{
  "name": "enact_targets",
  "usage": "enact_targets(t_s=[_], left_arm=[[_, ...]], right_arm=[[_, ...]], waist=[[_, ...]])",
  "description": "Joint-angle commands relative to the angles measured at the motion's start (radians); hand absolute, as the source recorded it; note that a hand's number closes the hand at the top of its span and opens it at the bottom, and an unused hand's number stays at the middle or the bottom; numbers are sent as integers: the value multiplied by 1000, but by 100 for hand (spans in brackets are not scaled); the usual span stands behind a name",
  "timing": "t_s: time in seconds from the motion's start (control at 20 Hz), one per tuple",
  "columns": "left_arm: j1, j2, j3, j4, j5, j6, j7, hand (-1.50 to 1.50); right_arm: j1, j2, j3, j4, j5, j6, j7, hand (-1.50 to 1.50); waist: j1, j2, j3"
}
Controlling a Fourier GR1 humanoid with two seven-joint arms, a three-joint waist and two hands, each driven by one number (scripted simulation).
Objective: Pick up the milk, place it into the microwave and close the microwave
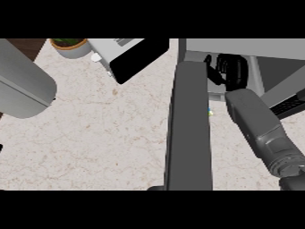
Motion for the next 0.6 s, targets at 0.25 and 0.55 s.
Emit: enact_targets(t_s=[0.25, 0.55], left_arm=[[-33, 9, -13, 22, -8, -5, 10, -150], [-85, 13, -11, 58, -12, 20, 32, -150]], right_arm=[[24, -54, -7, 43, 9, -17, 0, 150], [16, -88, 8, 63, 31, -39, 28, 150]], waist=[[21, 14, 2], [21, 16, 2]])
